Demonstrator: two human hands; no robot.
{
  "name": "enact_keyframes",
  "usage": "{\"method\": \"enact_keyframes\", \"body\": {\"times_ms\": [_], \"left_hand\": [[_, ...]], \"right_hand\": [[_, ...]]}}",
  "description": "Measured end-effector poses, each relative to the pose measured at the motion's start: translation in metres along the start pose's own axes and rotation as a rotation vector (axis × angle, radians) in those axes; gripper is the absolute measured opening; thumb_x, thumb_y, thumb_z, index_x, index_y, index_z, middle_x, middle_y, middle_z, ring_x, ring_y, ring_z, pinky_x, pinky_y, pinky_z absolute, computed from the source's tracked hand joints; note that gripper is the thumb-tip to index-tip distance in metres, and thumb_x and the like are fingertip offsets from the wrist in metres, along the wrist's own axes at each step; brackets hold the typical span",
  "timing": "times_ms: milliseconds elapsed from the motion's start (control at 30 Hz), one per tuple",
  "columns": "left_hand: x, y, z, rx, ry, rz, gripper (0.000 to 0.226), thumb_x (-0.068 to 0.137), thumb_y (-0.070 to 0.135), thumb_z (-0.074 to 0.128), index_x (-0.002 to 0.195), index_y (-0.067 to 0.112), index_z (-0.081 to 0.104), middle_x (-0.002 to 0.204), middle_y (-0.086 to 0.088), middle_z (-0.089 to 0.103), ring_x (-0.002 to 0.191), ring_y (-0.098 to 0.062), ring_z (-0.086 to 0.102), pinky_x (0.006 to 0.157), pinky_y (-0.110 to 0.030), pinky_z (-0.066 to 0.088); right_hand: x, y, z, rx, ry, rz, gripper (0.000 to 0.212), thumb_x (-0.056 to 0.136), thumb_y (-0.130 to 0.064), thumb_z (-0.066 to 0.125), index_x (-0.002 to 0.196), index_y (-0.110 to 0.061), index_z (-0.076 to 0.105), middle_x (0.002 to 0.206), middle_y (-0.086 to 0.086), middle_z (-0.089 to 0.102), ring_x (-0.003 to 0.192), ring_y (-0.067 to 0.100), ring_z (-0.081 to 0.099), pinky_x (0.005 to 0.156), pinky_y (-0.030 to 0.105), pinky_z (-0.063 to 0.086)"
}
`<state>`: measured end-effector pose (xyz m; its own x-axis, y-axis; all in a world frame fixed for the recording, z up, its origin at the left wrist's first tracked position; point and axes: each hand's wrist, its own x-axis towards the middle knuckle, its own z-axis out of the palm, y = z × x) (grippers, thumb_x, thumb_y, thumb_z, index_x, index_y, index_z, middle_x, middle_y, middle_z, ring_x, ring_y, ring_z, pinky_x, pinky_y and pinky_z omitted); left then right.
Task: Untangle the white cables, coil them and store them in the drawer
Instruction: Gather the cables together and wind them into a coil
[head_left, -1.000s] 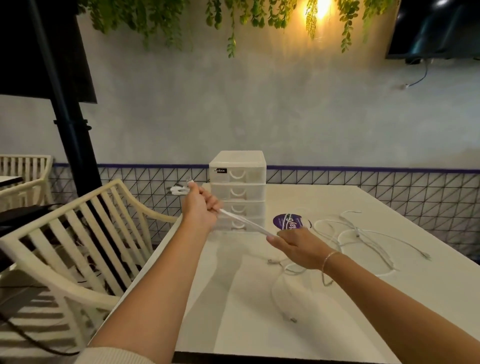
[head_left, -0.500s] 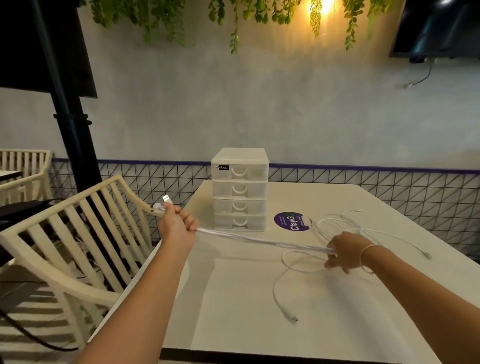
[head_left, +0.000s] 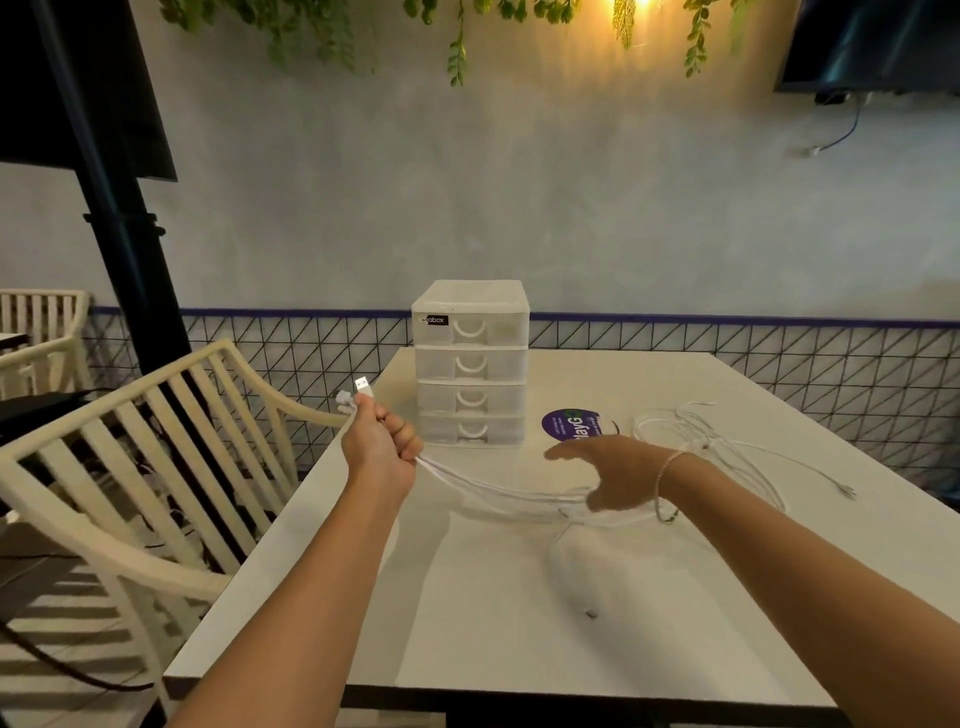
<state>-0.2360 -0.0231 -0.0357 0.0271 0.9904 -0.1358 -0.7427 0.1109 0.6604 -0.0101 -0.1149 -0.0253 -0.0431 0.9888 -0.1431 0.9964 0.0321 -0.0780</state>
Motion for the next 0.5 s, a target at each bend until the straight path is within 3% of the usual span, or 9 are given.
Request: {"method": "enact_keyframes", "body": {"times_ms": [67, 133, 200, 267, 300, 433, 500], "left_hand": [[-0.003, -0.002, 0.0, 0.017, -0.02, -0.013, 0.046, 0.1, 0.045, 0.034, 0.061, 0.02, 0.034, 0.037, 0.009, 0.023, 0.029, -0.006, 0.016, 0.033, -0.016, 0.012], [-0.005, -0.003, 0.001, 0.009, -0.045, -0.044, 0.046, 0.1, 0.044, 0.035, 0.061, 0.02, 0.033, 0.037, 0.009, 0.023, 0.029, -0.007, 0.016, 0.032, -0.017, 0.011], [-0.007, -0.001, 0.001, -0.025, -0.072, -0.087, 0.046, 0.1, 0.043, 0.034, 0.06, 0.02, 0.032, 0.037, 0.009, 0.022, 0.027, -0.007, 0.016, 0.031, -0.017, 0.01], [-0.007, 0.002, 0.002, -0.044, -0.096, -0.118, 0.047, 0.1, 0.043, 0.033, 0.06, 0.02, 0.032, 0.036, 0.008, 0.022, 0.026, -0.006, 0.016, 0.029, -0.017, 0.01], [-0.007, 0.003, 0.002, -0.044, -0.105, -0.125, 0.047, 0.1, 0.043, 0.033, 0.06, 0.02, 0.032, 0.036, 0.008, 0.022, 0.026, -0.006, 0.016, 0.029, -0.017, 0.01], [-0.007, 0.008, 0.003, -0.057, -0.13, -0.145, 0.047, 0.1, 0.043, 0.031, 0.06, 0.019, 0.032, 0.035, 0.008, 0.022, 0.026, -0.007, 0.016, 0.028, -0.017, 0.01], [-0.007, 0.009, 0.005, -0.061, -0.139, -0.144, 0.047, 0.101, 0.042, 0.03, 0.06, 0.019, 0.032, 0.035, 0.008, 0.022, 0.026, -0.007, 0.016, 0.027, -0.017, 0.01]], "right_hand": [[0.005, -0.018, -0.001, 0.079, -0.025, -0.078, 0.055, 0.087, 0.0, 0.045, 0.136, -0.025, 0.043, 0.132, -0.001, 0.054, 0.121, 0.017, 0.051, 0.101, 0.024, 0.039], [0.013, -0.023, 0.003, 0.022, -0.043, -0.035, 0.051, 0.09, 0.002, 0.041, 0.134, -0.024, 0.046, 0.127, 0.002, 0.058, 0.11, 0.021, 0.06, 0.093, 0.027, 0.046], [0.018, -0.019, 0.011, 0.035, -0.087, 0.051, 0.05, 0.09, 0.001, 0.043, 0.132, -0.027, 0.048, 0.12, 0.006, 0.059, 0.083, 0.018, 0.07, 0.081, 0.032, 0.054], [0.019, -0.013, 0.016, 0.066, -0.139, 0.075, 0.051, 0.086, 0.0, 0.047, 0.124, -0.033, 0.054, 0.108, 0.002, 0.056, 0.047, 0.006, 0.065, 0.077, 0.031, 0.057], [0.02, -0.01, 0.018, 0.071, -0.167, 0.077, 0.05, 0.083, -0.001, 0.048, 0.117, -0.036, 0.059, 0.106, 0.0, 0.057, 0.038, 0.005, 0.06, 0.078, 0.03, 0.057], [0.015, -0.007, 0.023, 0.064, -0.214, 0.107, 0.04, 0.084, -0.002, 0.04, 0.102, -0.027, 0.065, 0.1, 0.005, 0.067, 0.037, 0.005, 0.059, 0.081, 0.029, 0.057], [0.014, -0.009, 0.022, 0.076, -0.177, 0.125, 0.035, 0.085, -0.003, 0.04, 0.1, -0.021, 0.066, 0.092, 0.006, 0.067, 0.05, 0.008, 0.064, 0.068, 0.023, 0.056]]}}
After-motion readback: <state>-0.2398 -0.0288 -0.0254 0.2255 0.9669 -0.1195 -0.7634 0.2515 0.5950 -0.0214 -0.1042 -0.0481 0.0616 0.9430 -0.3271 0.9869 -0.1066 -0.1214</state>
